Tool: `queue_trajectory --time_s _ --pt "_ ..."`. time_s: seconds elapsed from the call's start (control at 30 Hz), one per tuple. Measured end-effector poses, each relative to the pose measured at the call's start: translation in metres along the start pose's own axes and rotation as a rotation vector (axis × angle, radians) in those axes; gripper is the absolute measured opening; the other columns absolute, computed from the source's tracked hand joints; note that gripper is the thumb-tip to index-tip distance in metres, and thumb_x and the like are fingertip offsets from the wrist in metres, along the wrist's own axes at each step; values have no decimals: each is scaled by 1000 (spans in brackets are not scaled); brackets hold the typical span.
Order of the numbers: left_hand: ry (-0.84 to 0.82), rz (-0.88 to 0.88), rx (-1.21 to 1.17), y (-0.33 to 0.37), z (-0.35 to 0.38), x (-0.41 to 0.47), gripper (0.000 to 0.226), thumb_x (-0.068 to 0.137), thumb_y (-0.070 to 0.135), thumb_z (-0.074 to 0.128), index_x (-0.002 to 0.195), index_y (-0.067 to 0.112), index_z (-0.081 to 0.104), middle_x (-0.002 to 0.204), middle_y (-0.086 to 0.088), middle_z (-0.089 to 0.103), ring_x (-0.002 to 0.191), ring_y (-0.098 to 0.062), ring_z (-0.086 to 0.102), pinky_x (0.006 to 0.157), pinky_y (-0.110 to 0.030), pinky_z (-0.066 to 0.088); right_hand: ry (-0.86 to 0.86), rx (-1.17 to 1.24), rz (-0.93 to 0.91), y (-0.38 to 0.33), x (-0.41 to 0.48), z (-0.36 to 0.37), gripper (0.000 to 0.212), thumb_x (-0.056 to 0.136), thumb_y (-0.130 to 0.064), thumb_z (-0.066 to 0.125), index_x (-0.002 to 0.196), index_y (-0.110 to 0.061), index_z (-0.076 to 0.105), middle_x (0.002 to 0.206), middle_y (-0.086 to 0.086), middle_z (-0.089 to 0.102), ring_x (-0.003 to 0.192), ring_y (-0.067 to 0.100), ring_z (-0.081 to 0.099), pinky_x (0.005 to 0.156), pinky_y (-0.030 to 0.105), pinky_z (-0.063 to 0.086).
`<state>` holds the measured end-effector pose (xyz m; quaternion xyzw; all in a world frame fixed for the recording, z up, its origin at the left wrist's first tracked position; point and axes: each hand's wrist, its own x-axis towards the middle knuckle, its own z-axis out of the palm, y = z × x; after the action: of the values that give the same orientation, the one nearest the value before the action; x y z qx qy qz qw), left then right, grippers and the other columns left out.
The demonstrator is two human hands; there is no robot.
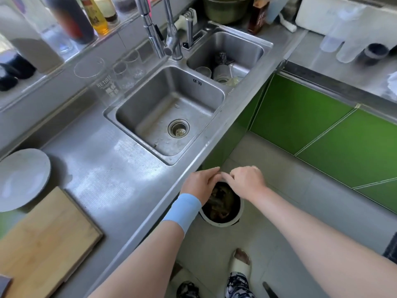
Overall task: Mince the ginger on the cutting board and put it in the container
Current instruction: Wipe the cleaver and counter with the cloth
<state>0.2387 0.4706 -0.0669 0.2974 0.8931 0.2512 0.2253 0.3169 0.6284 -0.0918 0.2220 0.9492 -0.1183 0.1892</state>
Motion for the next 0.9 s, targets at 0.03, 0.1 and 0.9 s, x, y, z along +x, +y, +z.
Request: queue_trajectory --time_s 0.03,0.1,0.9 --pt "32 18 -19 -1 -6 -4 38 103 43 44 138 33 56 131 9 63 121 -12 57 101 -20 39 -38 -25 -42 -4 0 0 52 104 -54 25 104 -32 72 117 -5 69 123 23 56 120 57 16" --pt "96 50 -26 -9 -23 -12 39 106 35 37 141 27 53 142 7 55 132 -12 46 106 -14 24 11 10 -103 -19 -1 -7 42 107 -37 28 120 -32 68 132 -7 64 133 22 50 121 53 4" --pt "5 20 329 -149 -44 -48 81 85 52 -7 155 12 -9 161 -5 -22 147 -18 -24 119 -31 -16 86 -60 -372 -157 -6 59 70 97 -54 8 155 -20 -13 162 -3 -24 150 12 -22 123 36 -2"
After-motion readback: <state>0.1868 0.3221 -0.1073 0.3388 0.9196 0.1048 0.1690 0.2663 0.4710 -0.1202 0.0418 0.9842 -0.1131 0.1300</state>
